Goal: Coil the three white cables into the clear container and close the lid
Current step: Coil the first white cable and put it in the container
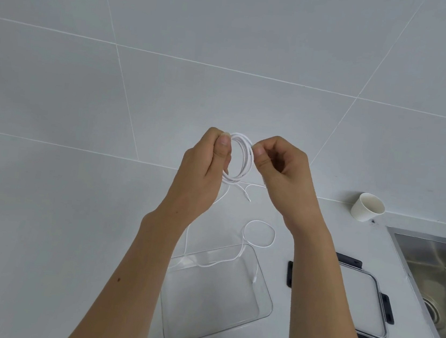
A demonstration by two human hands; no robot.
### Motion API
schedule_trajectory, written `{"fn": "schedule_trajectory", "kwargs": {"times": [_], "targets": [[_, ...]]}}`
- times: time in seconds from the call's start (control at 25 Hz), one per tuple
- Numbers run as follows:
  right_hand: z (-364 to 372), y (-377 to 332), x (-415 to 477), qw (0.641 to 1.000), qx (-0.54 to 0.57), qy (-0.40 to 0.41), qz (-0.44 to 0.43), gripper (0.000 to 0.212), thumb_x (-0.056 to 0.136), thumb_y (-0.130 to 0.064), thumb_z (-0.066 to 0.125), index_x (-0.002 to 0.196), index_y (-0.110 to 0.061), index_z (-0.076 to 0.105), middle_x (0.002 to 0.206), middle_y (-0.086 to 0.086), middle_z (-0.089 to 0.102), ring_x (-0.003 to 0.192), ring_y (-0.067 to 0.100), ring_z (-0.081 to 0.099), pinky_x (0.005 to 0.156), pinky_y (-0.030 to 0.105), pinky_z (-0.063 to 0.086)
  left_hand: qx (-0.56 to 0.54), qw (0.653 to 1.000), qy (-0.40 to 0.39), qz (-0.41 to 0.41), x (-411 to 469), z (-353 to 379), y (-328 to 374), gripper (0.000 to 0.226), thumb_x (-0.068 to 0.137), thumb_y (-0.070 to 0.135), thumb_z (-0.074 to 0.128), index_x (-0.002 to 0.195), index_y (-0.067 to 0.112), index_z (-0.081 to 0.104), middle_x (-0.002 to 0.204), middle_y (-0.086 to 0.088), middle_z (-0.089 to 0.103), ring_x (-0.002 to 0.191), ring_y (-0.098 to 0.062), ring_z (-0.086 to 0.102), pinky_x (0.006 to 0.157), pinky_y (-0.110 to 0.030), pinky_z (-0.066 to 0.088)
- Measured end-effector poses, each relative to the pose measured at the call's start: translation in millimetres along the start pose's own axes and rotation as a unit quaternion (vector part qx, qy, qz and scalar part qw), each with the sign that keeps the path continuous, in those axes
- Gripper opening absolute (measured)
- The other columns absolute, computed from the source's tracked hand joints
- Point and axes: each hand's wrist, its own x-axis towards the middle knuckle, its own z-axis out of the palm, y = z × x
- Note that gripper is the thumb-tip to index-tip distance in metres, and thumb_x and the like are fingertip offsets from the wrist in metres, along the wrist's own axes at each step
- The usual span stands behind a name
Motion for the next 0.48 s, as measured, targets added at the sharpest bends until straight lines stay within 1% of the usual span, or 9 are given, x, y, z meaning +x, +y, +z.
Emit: {"fn": "schedule_trajectory", "kwargs": {"times": [0.12, 0.2, 0.36, 0.48], "targets": [[-4.3, 1.9, -0.5, 1.0, -0.022, -0.004, 0.017, 0.017, 0.099, -0.018, 0.058, 0.084, -0.01, 0.062, 0.071, -0.002, 0.059, 0.049, 0.013, 0.051, 0.053, 0.023, 0.04, -0.009, 1.0, -0.02, -0.015, -0.5, 0.4, 1.5, 0.032, 0.106, 0.032, 0.029, 0.086, 0.017, 0.048, 0.07, 0.007, 0.05, 0.062, -0.007, 0.046, 0.061, -0.03, 0.044], [-6.3, 1.2, -0.1, 1.0, -0.009, 0.008, 0.019, 0.017, 0.099, -0.015, 0.057, 0.085, -0.006, 0.062, 0.069, 0.001, 0.059, 0.05, 0.012, 0.055, 0.054, 0.024, 0.045, -0.009, 0.999, -0.035, -0.021, -0.4, 0.1, 1.9, 0.033, 0.106, 0.033, 0.03, 0.086, 0.015, 0.05, 0.069, 0.007, 0.05, 0.061, -0.008, 0.046, 0.06, -0.031, 0.043], [-11.1, 0.9, -0.9, 0.994, 0.104, 0.021, 0.032, 0.017, 0.101, -0.008, 0.052, 0.088, -0.001, 0.061, 0.073, 0.01, 0.059, 0.059, 0.02, 0.058, 0.059, 0.028, 0.051, -0.035, 0.996, -0.078, -0.013, -0.1, 0.0, 4.1, 0.032, 0.106, 0.032, 0.032, 0.086, 0.017, 0.052, 0.068, 0.003, 0.048, 0.059, -0.015, 0.043, 0.056, -0.034, 0.04], [-11.5, -0.5, -2.0, 0.985, 0.164, 0.017, 0.048, 0.019, 0.101, -0.006, 0.051, 0.085, -0.004, 0.061, 0.073, 0.007, 0.061, 0.065, 0.024, 0.059, 0.062, 0.03, 0.051, -0.036, 0.996, -0.084, -0.003, 0.3, 0.6, 5.0, 0.03, 0.106, 0.031, 0.033, 0.086, 0.019, 0.052, 0.066, 0.007, 0.048, 0.058, -0.016, 0.043, 0.054, -0.035, 0.039]]}}
